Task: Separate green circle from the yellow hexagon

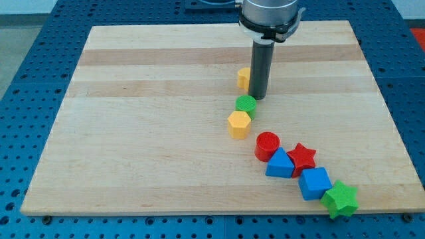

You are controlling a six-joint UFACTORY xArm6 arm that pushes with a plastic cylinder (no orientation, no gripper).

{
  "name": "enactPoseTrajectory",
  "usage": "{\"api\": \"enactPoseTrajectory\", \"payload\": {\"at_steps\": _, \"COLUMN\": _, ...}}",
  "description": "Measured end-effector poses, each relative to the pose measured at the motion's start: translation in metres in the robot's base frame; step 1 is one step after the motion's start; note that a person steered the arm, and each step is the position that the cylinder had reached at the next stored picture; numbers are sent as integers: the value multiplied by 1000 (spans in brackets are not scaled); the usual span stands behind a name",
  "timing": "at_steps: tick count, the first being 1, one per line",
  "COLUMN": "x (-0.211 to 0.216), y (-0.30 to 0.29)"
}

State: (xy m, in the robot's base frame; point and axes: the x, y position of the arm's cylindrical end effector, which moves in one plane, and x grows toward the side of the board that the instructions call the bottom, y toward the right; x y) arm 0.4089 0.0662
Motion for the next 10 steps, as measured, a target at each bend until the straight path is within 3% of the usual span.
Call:
{"api": "enactPoseTrajectory", "payload": {"at_steps": 3, "x": 53, "y": 26}}
{"api": "enactPoseTrajectory", "payload": {"at_steps": 5, "x": 67, "y": -8}}
{"api": "enactPoseTrajectory", "payload": {"at_steps": 10, "x": 11, "y": -46}}
